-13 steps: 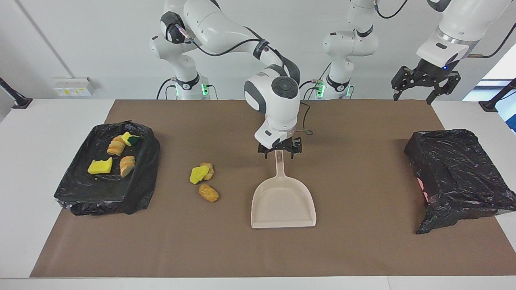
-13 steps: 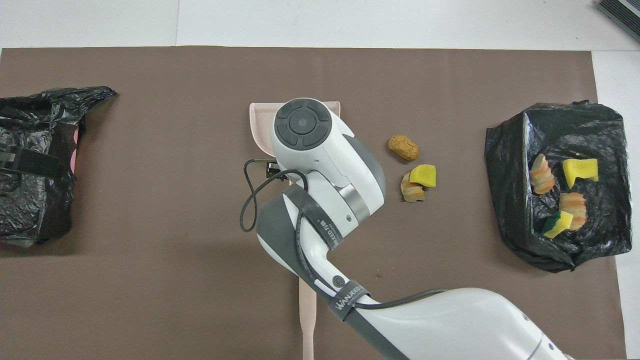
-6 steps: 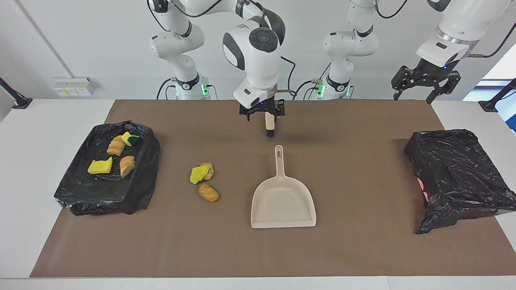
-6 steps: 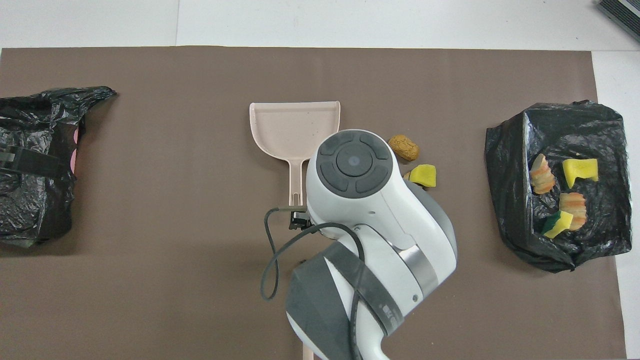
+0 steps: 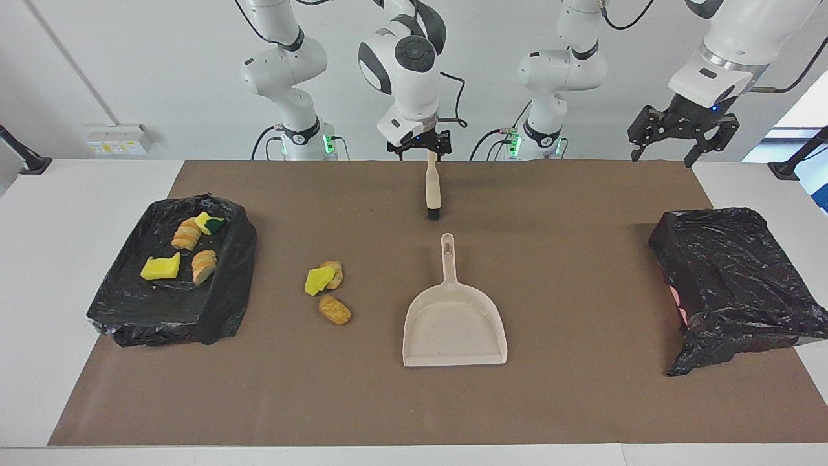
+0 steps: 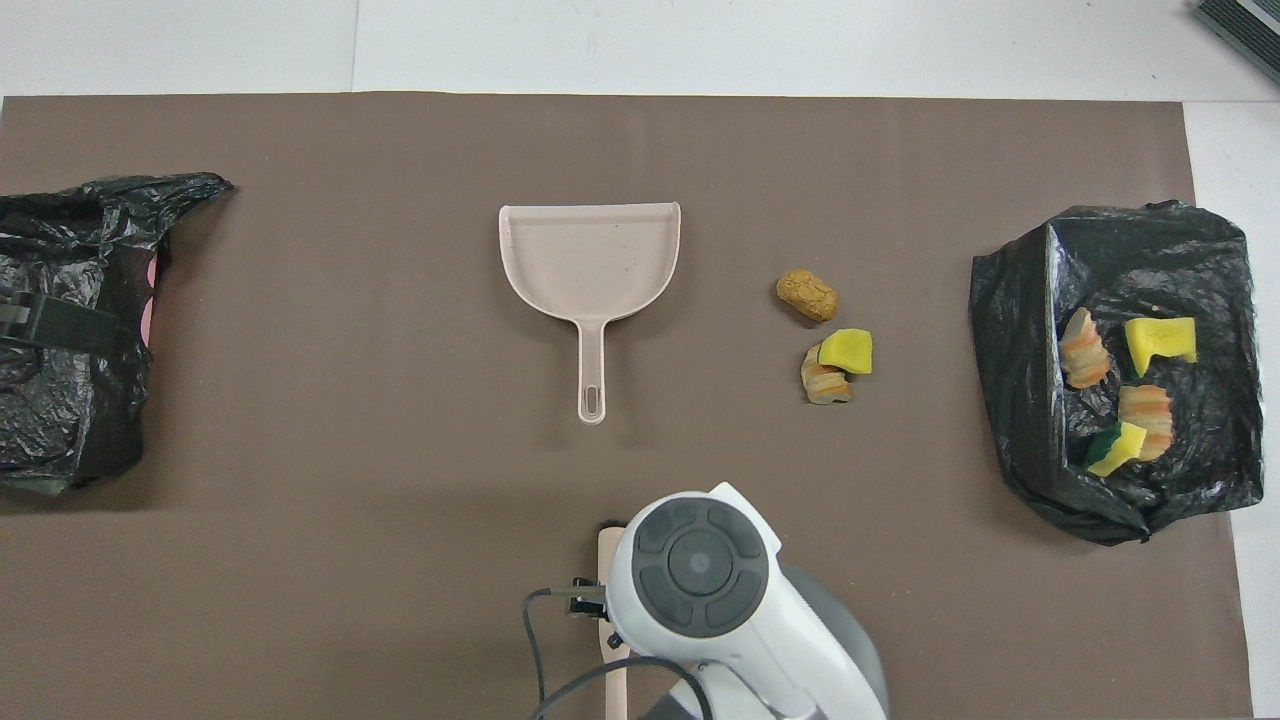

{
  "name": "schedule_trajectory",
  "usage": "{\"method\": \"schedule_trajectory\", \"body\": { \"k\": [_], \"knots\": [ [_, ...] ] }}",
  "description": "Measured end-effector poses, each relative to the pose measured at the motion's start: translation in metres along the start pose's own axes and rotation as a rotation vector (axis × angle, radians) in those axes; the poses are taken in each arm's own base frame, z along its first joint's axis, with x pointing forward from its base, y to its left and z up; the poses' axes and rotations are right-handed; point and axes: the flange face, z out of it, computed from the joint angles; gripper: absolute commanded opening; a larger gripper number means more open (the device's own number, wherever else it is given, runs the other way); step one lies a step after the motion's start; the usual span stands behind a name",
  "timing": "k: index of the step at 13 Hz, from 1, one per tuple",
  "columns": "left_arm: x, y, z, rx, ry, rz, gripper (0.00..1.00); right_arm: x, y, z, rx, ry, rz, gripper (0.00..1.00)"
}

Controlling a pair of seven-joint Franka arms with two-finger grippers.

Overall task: Sweep and dump trash in bin
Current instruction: 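Set the dustpan down with the right gripper and withdraw, then reach the left gripper to the dustpan handle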

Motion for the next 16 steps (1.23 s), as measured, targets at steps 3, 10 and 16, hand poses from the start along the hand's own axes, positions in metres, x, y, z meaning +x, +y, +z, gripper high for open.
{"method": "schedule_trajectory", "body": {
  "k": [3,10,16],
  "knots": [
    [0.000,0.002,0.000,-0.001,-0.002,0.003,1.00,-0.040,-0.013,0.054,-0.004,-0.008,0.050,1.00],
    [0.020,0.059,0.016,-0.007,0.028,0.082,1.00,-0.094,-0.014,0.137,-0.012,0.011,0.018,1.00],
    [0.061,0.212,0.108,-0.021,0.031,0.042,1.00,-0.111,-0.013,0.146,-0.032,0.007,-0.012,0.01]
  ]
}}
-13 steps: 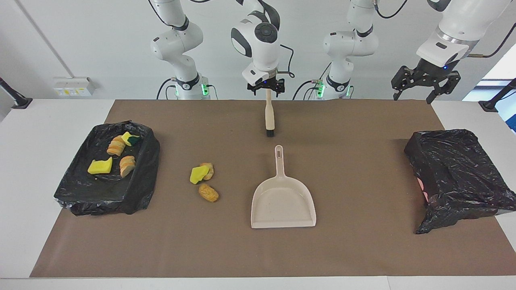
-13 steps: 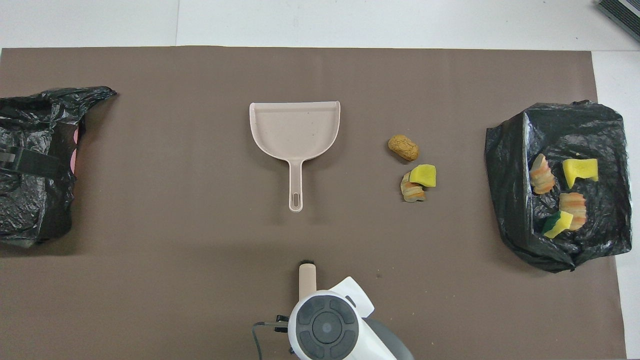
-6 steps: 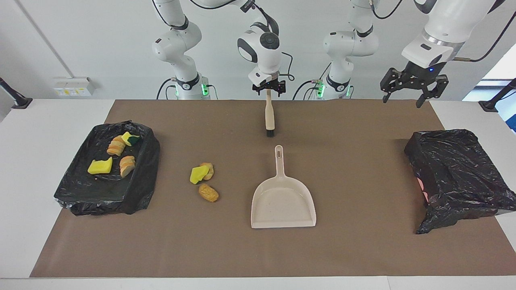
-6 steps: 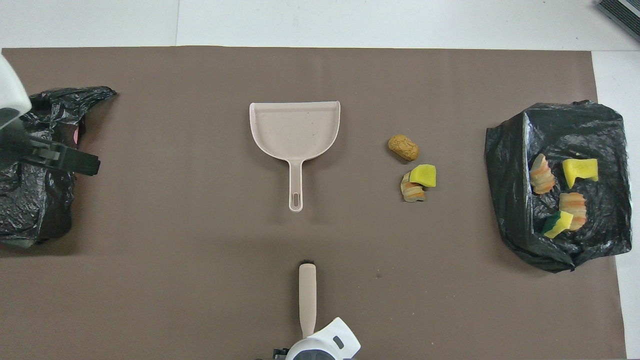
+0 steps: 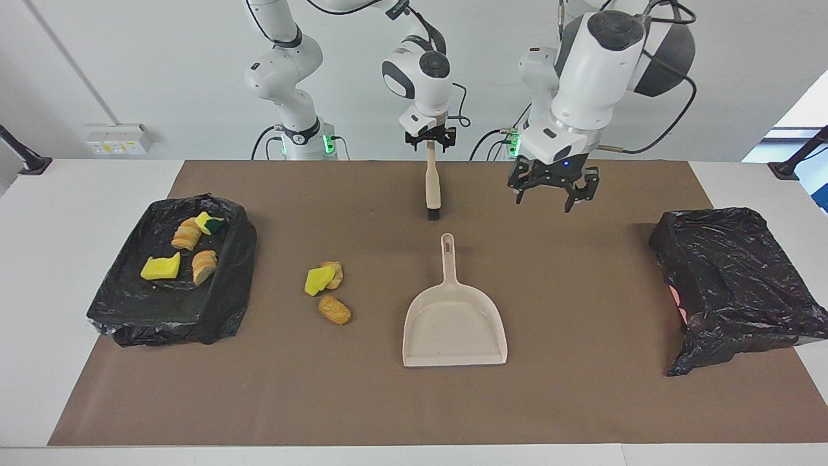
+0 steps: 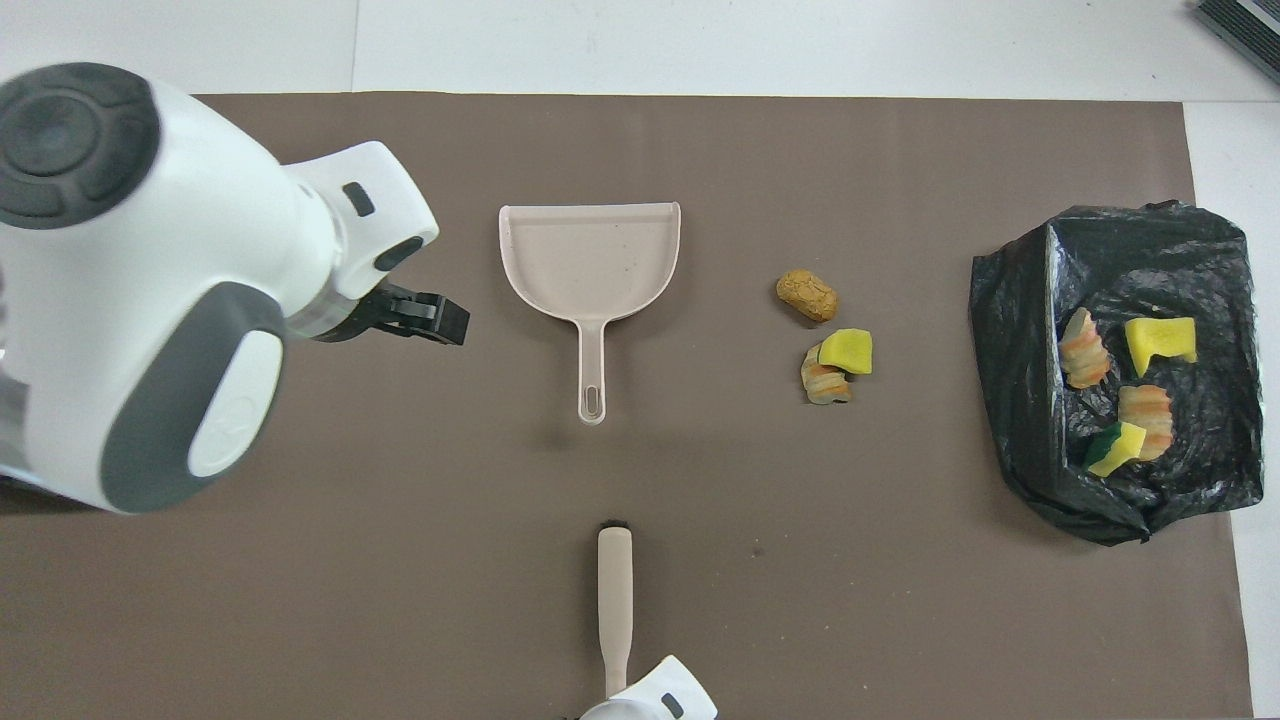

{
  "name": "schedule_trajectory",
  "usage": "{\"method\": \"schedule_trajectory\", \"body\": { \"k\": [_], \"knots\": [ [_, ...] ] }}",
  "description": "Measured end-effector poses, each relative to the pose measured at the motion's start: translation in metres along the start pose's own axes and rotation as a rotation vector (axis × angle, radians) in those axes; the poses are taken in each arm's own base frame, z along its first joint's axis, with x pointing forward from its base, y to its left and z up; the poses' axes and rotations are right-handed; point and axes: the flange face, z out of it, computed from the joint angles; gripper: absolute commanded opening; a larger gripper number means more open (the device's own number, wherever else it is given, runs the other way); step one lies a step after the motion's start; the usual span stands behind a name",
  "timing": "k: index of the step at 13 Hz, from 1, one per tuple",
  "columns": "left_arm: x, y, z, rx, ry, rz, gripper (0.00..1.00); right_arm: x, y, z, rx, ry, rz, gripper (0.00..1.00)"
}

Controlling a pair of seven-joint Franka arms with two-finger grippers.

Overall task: Sweep and dump trash in bin
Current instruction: 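Reach the left gripper to the dustpan handle, then grasp the dustpan with the left gripper while the right gripper grasps the brush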

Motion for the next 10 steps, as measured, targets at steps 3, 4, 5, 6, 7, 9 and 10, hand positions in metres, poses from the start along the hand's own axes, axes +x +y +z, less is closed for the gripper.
{"method": "schedule_trajectory", "body": {
  "k": [3,4,5,6,7,9,10],
  "knots": [
    [0.016,0.068,0.064,-0.005,0.007,-0.048,1.00,-0.002,0.000,0.000,-0.001,0.000,0.015,0.00],
    [0.021,0.085,0.084,-0.007,0.010,-0.054,1.00,-0.002,0.000,0.000,0.001,0.001,0.026,0.00],
    [0.024,0.097,0.102,-0.010,0.012,-0.054,1.00,-0.002,0.000,0.000,0.001,0.001,0.032,0.00],
    [0.028,0.105,0.118,-0.012,0.016,-0.056,1.00,-0.002,0.000,0.000,0.001,0.001,0.033,0.00],
    [0.031,0.110,0.131,-0.014,0.017,-0.060,1.00,-0.001,0.000,0.000,0.002,0.001,0.035,0.00],
    [0.034,0.110,0.148,-0.012,0.013,-0.063,1.00,0.001,0.001,-0.002,0.003,0.000,0.040,0.00],
    [0.034,0.109,0.157,-0.013,0.015,-0.064,1.00,0.003,0.002,-0.003,0.001,-0.003,0.045,0.00]
  ]
}}
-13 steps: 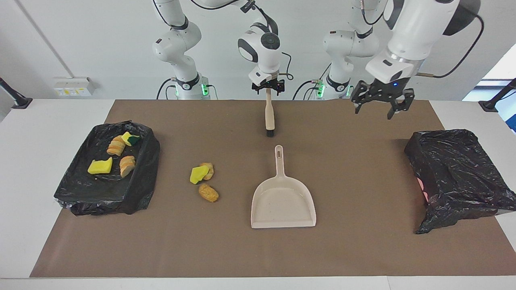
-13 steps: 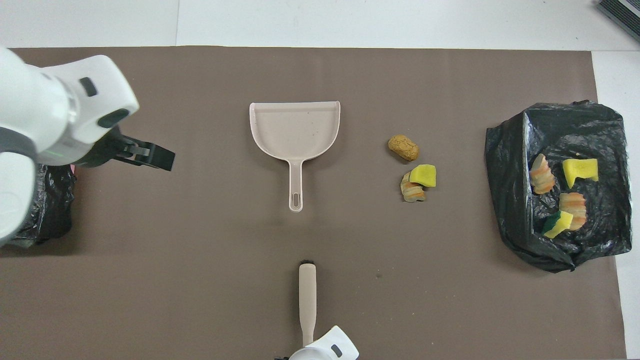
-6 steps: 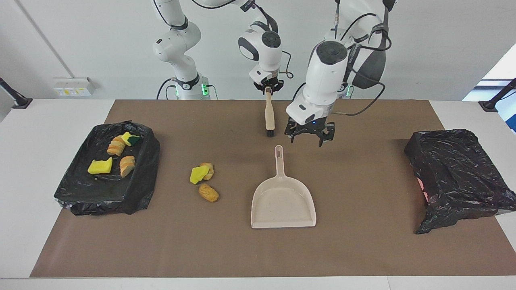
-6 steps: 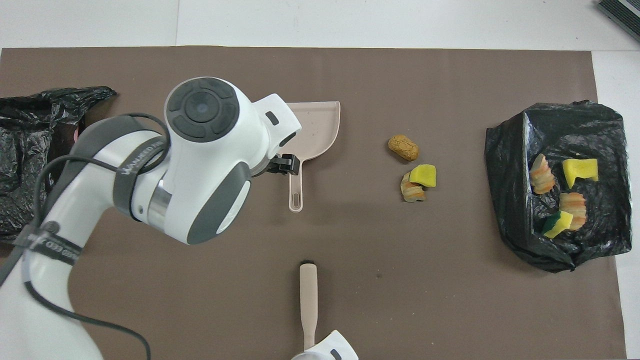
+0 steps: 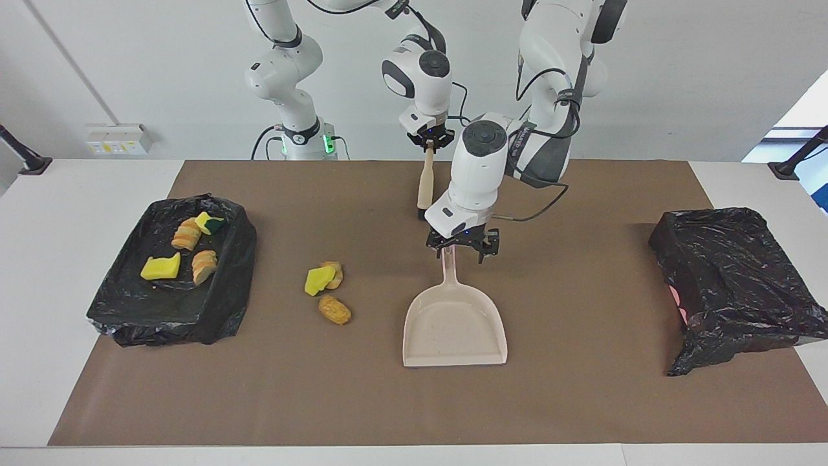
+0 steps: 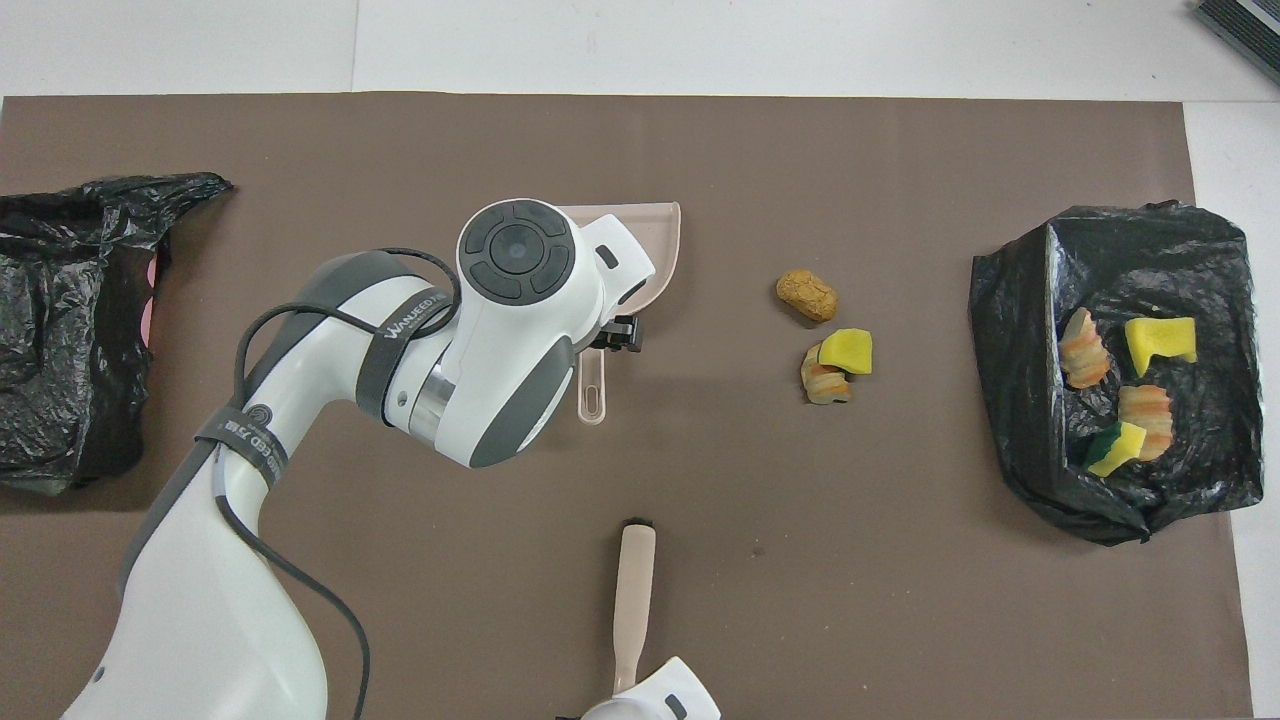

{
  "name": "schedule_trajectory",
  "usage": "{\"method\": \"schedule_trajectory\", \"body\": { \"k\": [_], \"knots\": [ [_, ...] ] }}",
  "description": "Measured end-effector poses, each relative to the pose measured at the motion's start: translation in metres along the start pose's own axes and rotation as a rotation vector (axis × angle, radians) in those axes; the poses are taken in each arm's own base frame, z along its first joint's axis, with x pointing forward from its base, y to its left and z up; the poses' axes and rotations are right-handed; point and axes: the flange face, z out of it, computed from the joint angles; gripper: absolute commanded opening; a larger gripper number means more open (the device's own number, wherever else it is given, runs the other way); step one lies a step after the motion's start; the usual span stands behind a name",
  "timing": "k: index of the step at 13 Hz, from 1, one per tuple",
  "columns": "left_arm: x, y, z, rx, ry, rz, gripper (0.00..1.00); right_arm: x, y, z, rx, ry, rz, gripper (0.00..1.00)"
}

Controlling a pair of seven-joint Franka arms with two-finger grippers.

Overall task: Sweep and dump trash in bin
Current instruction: 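Grasp the dustpan with the left gripper while the right gripper grasps the brush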

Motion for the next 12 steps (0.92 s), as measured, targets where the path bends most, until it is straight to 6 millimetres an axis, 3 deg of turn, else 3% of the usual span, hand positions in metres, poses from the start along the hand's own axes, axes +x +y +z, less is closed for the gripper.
{"method": "schedule_trajectory", "body": {
  "k": [3,5,7,8,10,12],
  "knots": [
    [-0.006,0.003,0.023,0.001,-0.011,0.007,1.00,0.019,0.020,-0.024,-0.014,-0.021,0.050,0.00],
    [-0.011,0.011,0.036,0.005,-0.027,0.017,1.00,0.037,0.053,-0.064,-0.019,-0.034,0.050,0.00],
    [-0.015,0.014,0.043,-0.001,-0.045,0.014,0.82,0.057,0.092,-0.096,-0.042,-0.030,0.025,0.00],
    [-0.017,0.015,0.045,-0.004,-0.050,0.013,0.62,0.072,0.113,-0.108,-0.045,-0.035,0.015,0.00],
    [-0.017,0.014,0.045,-0.007,-0.053,0.009,0.05,0.112,0.158,-0.129,-0.051,-0.028,-0.008,0.00],
    [-0.016,0.013,0.045,-0.007,-0.053,0.007,0.00,0.152,0.203,-0.146,-0.068,0.003,-0.050,0.00]
  ]
}}
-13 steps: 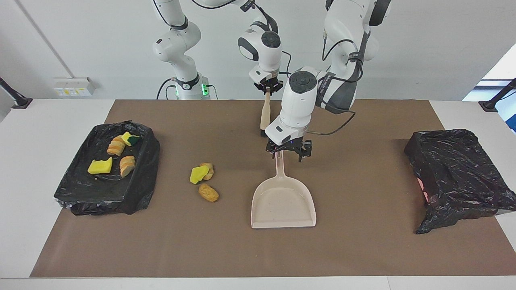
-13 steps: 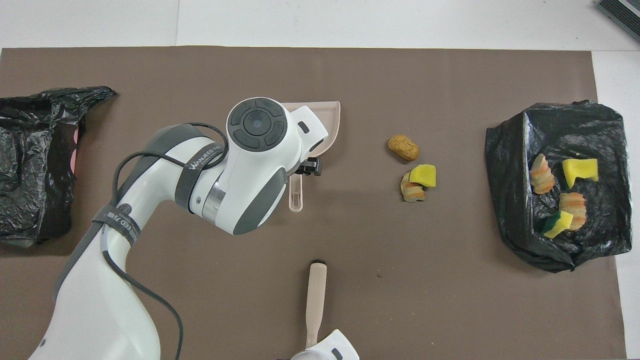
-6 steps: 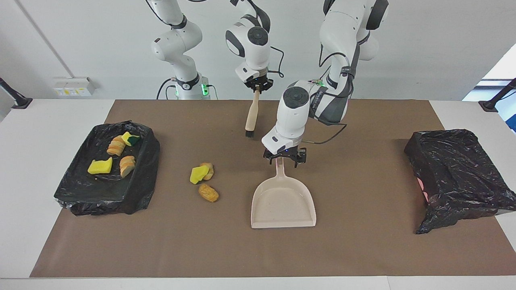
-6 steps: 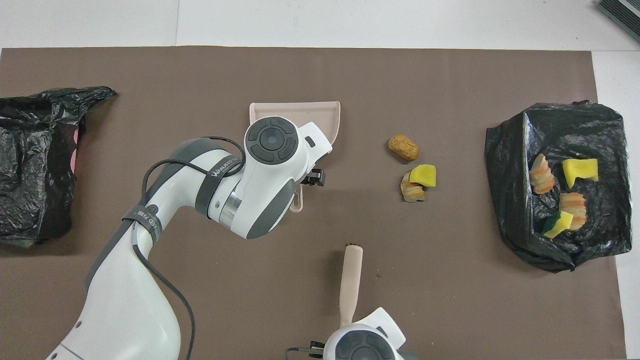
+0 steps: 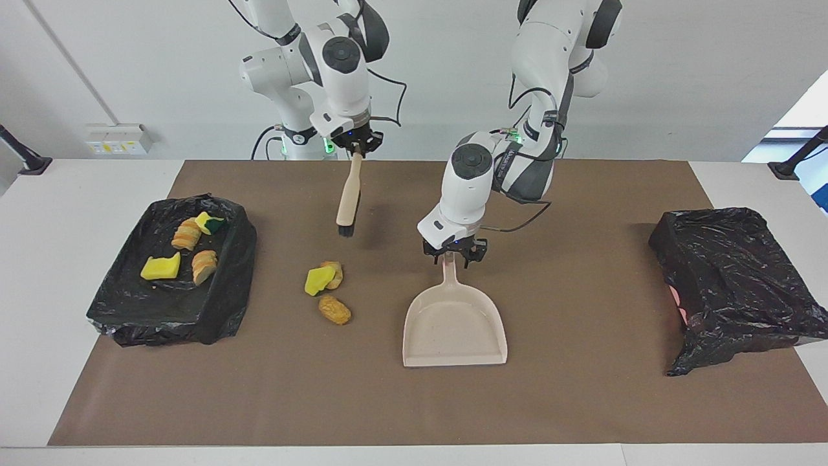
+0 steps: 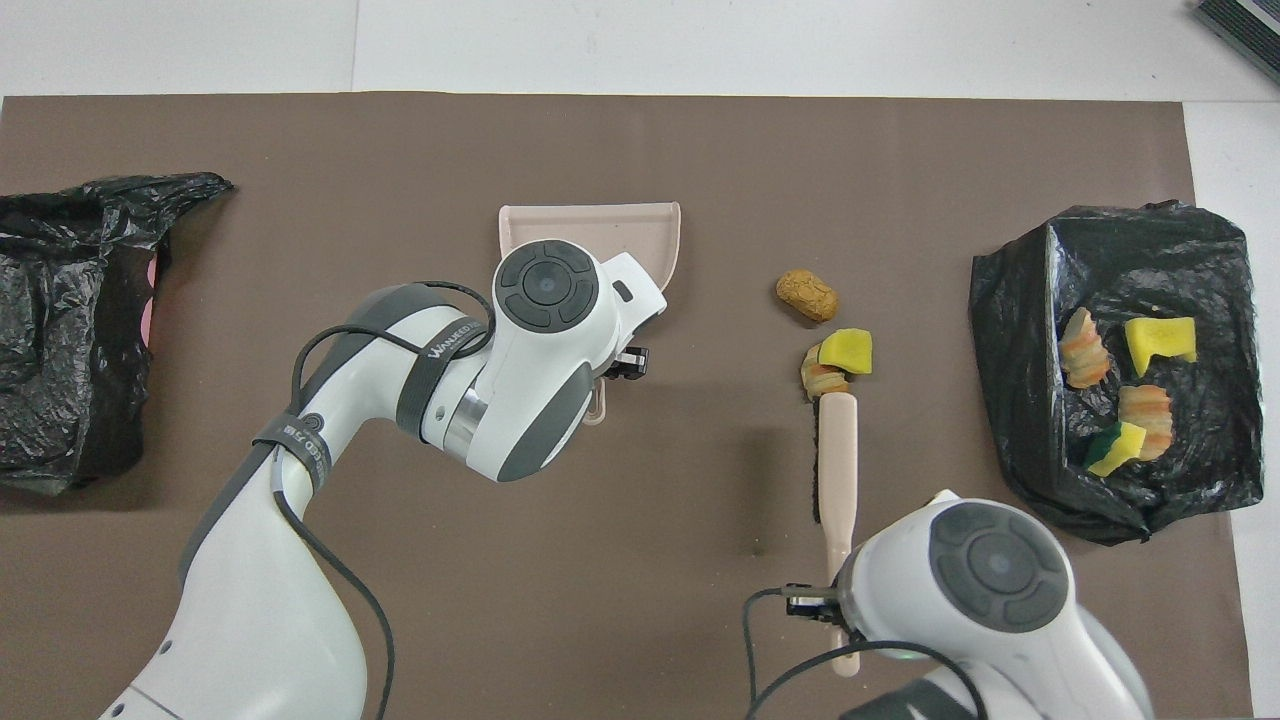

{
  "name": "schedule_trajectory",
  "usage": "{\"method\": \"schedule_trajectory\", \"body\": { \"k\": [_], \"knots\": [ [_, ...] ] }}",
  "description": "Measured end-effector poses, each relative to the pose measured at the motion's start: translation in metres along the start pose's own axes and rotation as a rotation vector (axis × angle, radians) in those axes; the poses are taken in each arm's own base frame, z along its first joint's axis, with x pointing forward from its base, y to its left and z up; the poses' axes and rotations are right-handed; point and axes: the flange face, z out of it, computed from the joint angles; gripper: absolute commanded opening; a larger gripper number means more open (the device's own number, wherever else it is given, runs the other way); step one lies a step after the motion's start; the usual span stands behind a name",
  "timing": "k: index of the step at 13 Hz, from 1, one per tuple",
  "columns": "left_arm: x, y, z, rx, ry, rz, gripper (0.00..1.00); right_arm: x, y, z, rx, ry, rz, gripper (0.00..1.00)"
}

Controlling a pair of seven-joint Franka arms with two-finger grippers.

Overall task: Sweep and dump trash in bin
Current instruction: 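Grasp the dustpan with the left gripper while the right gripper grasps the brush, then sweep the sponge pieces with the right gripper toward the held dustpan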

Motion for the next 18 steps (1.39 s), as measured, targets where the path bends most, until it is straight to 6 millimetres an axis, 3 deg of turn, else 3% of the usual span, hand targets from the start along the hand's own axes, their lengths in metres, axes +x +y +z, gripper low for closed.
{"method": "schedule_trajectory", "body": {
  "k": [5,8,10,13,18],
  "knots": [
    [0.001,-0.001,-0.002,0.000,0.004,0.038,0.00,0.085,0.061,-0.016,-0.064,0.053,-0.090,0.00],
    [0.007,-0.011,-0.013,0.001,0.024,0.095,0.00,0.144,0.065,-0.004,-0.163,0.045,-0.113,0.00],
    [0.011,-0.023,-0.028,0.007,0.036,0.303,0.00,0.169,0.065,0.010,-0.214,0.032,-0.128,0.00],
    [0.002,-0.033,-0.041,0.019,-0.029,0.488,0.00,0.182,0.065,0.025,-0.222,0.009,-0.130,0.00],
    [-0.013,-0.027,-0.037,0.076,-0.090,0.802,0.00,0.173,0.048,0.043,-0.149,-0.048,-0.110,0.00]
  ]
}}
